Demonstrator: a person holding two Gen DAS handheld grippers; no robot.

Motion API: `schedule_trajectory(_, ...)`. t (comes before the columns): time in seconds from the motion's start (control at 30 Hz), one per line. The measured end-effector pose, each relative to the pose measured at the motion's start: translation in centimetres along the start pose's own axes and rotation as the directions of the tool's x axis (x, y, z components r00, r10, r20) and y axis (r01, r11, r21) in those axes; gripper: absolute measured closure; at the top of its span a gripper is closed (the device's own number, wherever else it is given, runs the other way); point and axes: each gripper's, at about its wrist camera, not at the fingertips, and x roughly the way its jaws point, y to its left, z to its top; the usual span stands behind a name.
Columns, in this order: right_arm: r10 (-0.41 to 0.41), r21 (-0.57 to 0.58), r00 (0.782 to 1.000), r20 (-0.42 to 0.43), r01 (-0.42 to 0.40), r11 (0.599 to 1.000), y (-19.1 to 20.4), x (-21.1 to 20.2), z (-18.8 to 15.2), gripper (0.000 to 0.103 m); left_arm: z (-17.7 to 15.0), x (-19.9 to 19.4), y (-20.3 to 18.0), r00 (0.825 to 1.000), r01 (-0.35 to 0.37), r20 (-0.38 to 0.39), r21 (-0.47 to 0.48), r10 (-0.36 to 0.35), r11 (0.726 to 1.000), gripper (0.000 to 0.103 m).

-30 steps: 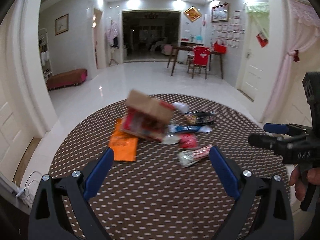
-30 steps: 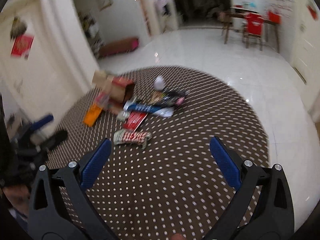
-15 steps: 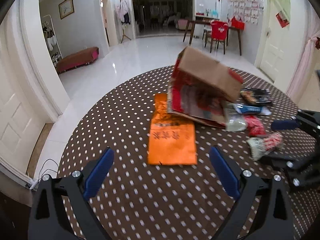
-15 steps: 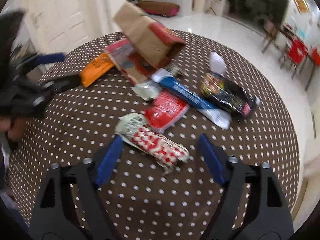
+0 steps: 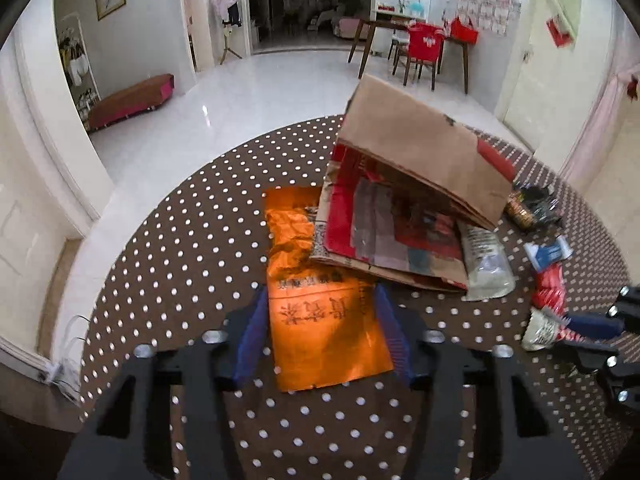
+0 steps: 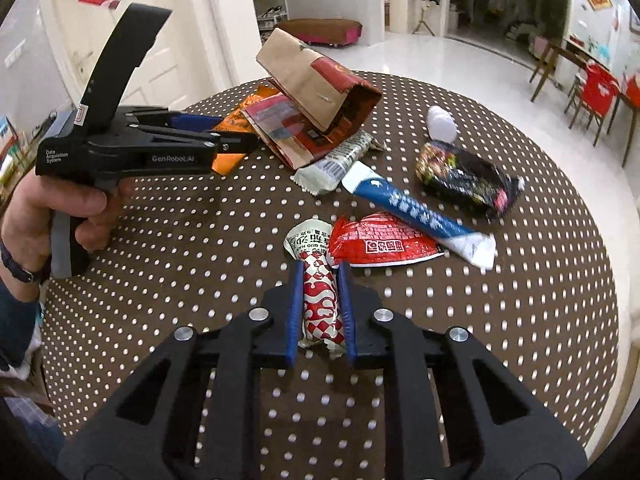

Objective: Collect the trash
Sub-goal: 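Grasp the red-white checkered wrapper with the right tool while the left tool grasps the orange tea bag, then carry both items to the blue wastebasket and open both tools over it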

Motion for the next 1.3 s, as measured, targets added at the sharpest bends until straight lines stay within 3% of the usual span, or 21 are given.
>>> schedule_trajectory(0.07, 0.004, 0.016, 1.0, 0.003, -0.004, 1.0, 0.0, -0.7, -0.9, 0.089, -0.5, -0.4, 0.6, 1.0, 0.028, -0.001, -0.031, -0.028, 0.999, 0.08)
schedule_trajectory(0.23, 0.016, 0.03, 1.0, 0.005, -0.016, 0.999, -0.2, -2.0, -2.3, 0.089, -2.2, -1.4, 0.7, 0.999, 0.039, 0.001, -0.038, -0.039, 0.999, 0.081)
schedule_trajectory(0.3, 0.02, 0.029, 1.0, 0.004, -0.02, 0.999, 0.3, -2.5, -2.2, 0.089, -2.5, -1.5, 0.5, 1.0, 0.017, -0.003, -0.04, -0.017, 0.999, 0.05)
schedule_trajectory(0.33, 0.022, 0.027, 1.0, 0.004, -0.022, 0.999, 0.4, -2.7, -2.3, 0.089, -2.3, -1.6, 0.5, 1.0, 0.007, 0.004, -0.043, -0.007, 0.999, 0.021)
schedule_trajectory(0.37, 0.022, 0.026, 1.0, 0.007, -0.022, 0.999, 0.6, -3.0, -2.4, 0.089, -2.2, -1.9, 0.4, 1.0, -0.005, 0.024, -0.047, 0.006, 0.999, 0.014)
schedule_trajectory(0.5, 0.02, 0.039, 1.0, 0.018, -0.021, 0.999, 0.6, -3.8, -2.3, 0.089, -0.9, -1.0, -0.5, 1.0, 0.01, 0.006, -0.049, -0.01, 0.999, 0.014)
schedule_trajectory(0.63, 0.022, 0.057, 0.999, 0.024, -0.024, 0.998, -0.1, -4.0, -2.0, 0.089, 0.1, 1.0, -1.5, 0.997, -0.063, -0.038, -0.02, 0.062, 0.998, 0.014)
schedule_trajectory(0.93, 0.025, 0.063, 1.0, 0.014, -0.026, 0.998, -0.4, -3.2, -1.6, 0.089, 2.8, 2.3, -1.9, 0.998, -0.057, -0.034, -0.043, 0.055, 0.997, 0.013)
schedule_trajectory(1.07, 0.027, 0.057, 1.0, 0.006, -0.027, 0.998, -0.2, -2.6, -1.3, 0.087, 3.0, 1.8, -1.7, 0.999, -0.032, -0.003, -0.035, 0.032, 0.999, 0.05)
schedule_trajectory(1.3, 0.019, 0.026, 1.0, 0.001, -0.019, 0.999, 1.1, -1.9, -1.4, 0.089, 1.0, 0.1, -1.4, 0.999, 0.03, 0.014, -0.066, -0.029, 0.997, 0.051)
